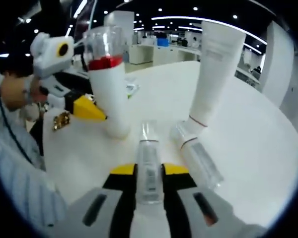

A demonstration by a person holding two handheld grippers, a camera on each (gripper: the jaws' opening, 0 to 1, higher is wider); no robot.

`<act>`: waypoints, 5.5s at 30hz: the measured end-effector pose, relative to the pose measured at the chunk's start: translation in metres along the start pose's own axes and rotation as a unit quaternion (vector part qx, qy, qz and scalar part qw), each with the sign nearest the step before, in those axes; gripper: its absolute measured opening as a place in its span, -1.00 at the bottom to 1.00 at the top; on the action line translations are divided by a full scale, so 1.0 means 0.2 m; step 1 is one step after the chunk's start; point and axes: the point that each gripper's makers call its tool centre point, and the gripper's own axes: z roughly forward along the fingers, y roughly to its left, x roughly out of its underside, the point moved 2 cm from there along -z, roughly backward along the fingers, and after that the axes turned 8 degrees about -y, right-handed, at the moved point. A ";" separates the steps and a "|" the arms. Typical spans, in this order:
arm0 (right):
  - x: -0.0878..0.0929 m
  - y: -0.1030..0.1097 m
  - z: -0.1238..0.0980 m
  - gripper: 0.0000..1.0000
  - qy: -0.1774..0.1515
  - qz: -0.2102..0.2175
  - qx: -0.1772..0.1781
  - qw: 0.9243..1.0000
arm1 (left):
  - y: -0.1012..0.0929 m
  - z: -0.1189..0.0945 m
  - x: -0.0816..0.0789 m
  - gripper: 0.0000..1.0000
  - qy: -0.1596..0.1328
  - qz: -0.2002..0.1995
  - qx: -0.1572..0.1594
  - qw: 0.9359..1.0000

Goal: Arrange the skincare products in the storage area until every visible bottle or jar stands upright without overlapping.

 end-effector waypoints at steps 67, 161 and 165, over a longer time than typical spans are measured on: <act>-0.21 -0.48 0.16 -0.73 -0.049 -0.034 0.029 0.998 | 0.15 0.41 -0.11 -0.63 -0.012 -0.016 -0.075 0.997; -0.12 -0.29 -0.07 -0.65 -0.049 -0.065 -0.110 0.991 | -0.19 0.37 -0.12 -0.52 0.018 -0.166 0.002 0.986; -0.17 -0.25 -0.11 -0.65 -0.075 -0.060 -0.123 0.988 | -0.22 0.38 -0.15 -0.47 0.010 -0.216 0.022 0.976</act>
